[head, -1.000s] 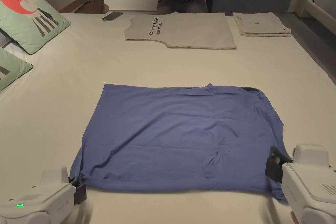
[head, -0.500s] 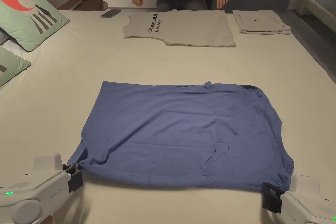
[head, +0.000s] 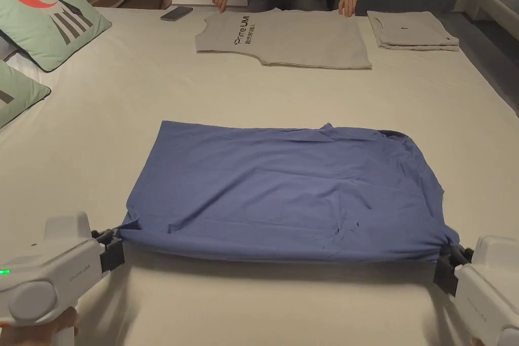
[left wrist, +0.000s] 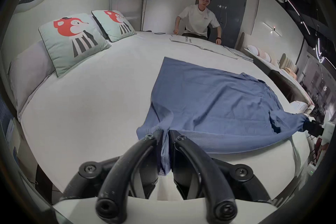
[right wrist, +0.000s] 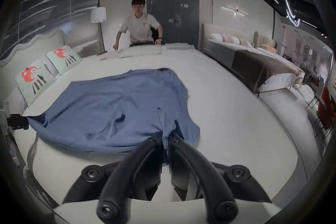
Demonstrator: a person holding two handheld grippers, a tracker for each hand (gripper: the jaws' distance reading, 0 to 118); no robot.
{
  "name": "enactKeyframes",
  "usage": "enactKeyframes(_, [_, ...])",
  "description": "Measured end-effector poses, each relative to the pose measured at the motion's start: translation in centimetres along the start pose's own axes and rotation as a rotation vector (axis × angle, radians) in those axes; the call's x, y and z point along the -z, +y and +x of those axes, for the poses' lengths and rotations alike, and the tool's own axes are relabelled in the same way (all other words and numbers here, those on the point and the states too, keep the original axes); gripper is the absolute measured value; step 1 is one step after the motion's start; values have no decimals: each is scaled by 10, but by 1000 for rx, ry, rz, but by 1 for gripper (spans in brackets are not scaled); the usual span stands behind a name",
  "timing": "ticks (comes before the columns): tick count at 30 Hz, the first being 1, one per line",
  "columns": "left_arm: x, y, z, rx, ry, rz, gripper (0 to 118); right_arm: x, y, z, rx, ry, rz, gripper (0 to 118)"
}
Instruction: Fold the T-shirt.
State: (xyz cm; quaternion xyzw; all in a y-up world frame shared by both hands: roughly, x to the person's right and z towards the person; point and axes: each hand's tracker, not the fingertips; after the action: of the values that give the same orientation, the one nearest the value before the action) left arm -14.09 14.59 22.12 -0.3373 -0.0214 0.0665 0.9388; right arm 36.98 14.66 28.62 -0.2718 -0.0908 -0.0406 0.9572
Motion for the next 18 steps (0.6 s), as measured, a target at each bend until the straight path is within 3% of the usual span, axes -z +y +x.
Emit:
enactKeyframes(8, [53,79,12,34,17,14,5,64,68,-12,-10,-6,36,5])
enactKeyframes(18, [171,113,26,114,51,-156,5,181,88,-14,15,-53,-147,5])
